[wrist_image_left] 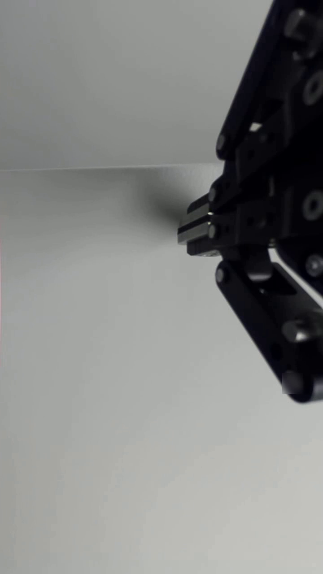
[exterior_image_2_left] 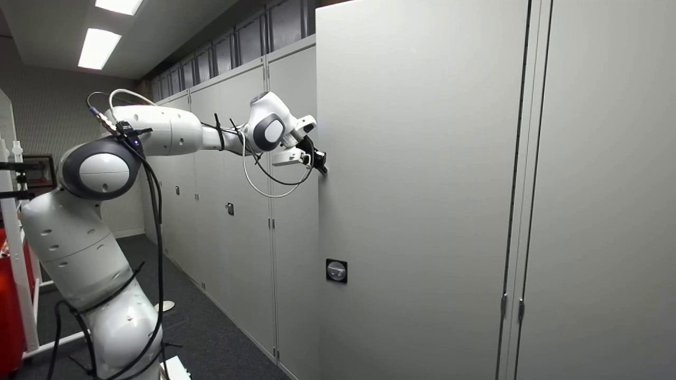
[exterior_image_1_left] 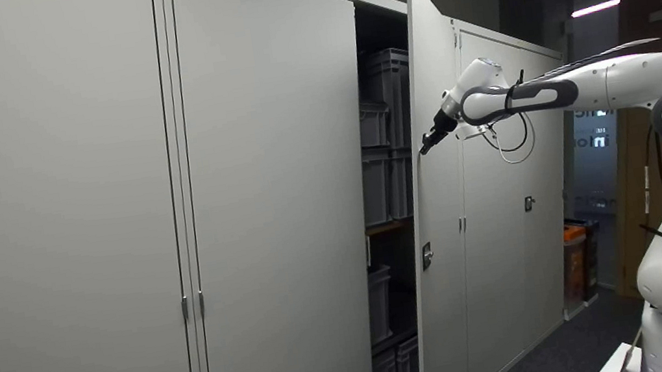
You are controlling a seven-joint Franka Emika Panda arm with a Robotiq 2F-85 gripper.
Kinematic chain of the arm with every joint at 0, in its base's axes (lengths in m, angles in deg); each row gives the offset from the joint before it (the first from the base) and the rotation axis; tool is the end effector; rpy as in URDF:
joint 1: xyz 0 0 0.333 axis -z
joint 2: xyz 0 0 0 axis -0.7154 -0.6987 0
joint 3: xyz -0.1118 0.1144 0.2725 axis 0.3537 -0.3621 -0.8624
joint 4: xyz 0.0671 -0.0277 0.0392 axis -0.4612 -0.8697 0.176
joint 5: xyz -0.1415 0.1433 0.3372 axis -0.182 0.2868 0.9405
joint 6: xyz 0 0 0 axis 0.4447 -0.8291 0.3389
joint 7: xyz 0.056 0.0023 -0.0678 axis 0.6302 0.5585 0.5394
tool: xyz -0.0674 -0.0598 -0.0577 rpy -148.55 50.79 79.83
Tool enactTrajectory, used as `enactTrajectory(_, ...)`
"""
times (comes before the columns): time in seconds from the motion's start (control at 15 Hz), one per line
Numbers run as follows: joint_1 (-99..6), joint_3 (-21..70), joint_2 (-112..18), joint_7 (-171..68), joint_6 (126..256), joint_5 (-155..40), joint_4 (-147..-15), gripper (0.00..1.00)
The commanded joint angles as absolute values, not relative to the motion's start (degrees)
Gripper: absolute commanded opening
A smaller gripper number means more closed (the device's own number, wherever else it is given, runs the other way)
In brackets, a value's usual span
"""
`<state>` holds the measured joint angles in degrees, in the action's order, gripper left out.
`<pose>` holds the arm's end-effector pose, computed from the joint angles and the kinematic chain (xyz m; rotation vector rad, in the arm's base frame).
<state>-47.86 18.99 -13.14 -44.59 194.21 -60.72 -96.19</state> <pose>0.5070 0.0328 0.7297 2.7878 0.2067 1.2221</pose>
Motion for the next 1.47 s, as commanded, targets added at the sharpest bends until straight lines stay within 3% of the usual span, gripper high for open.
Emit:
enactTrajectory(0.0,-48.0,18.7,-15.6,-42.6,195.9,-60.6,-93.3,0.00)
enactTrajectory(1.4,-47.6,18.5,-14.4,-44.5,194.4,-60.6,-94.6,0.01)
